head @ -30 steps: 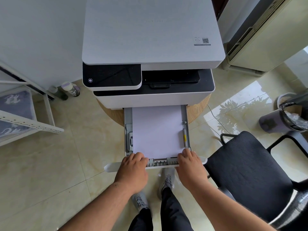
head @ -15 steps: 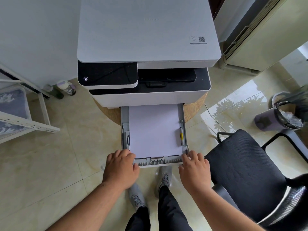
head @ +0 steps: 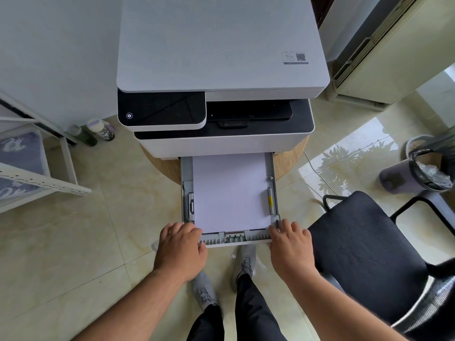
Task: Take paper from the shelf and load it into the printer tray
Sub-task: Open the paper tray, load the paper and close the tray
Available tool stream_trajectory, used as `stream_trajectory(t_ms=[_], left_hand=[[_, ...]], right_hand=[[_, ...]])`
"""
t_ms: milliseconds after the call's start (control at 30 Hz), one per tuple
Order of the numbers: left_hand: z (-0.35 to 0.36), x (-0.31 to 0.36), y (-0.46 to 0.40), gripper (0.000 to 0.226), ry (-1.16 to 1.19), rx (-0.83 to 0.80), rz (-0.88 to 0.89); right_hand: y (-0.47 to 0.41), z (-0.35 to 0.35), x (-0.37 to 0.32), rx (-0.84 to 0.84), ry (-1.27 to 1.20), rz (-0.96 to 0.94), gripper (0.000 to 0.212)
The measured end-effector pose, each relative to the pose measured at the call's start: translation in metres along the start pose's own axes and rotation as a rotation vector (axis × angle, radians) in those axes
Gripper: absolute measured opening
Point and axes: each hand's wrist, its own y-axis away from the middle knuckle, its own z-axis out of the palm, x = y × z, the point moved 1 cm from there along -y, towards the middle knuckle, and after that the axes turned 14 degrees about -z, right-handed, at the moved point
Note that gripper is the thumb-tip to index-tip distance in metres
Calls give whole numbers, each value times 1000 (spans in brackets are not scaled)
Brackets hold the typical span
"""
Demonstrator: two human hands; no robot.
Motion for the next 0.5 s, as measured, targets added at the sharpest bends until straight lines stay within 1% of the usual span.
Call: stream_trajectory(t_ms=[100, 200, 267, 367, 433, 500], left_hand=[[-3, 0, 1, 39, 14, -13, -4], [-5, 0, 1, 39, 67, 18, -21], [-8, -3, 0, 36, 168, 57, -81], [-16, -9, -4, 31, 397, 91, -257], [-21, -13, -7, 35, 600, 85, -385], [-23, -15, -12, 37, 762, 60, -456]], right_hand=[[-5, -4, -3, 28, 13, -61, 32], [-7, -5, -5, -46, 21, -198, 37], [-6, -4, -3, -97, -6, -208, 42], [-4, -10, -3, -104, -27, -187, 46], [-1, -21, -4, -27, -163, -145, 51], [1, -32, 2, 143, -425, 17, 49]])
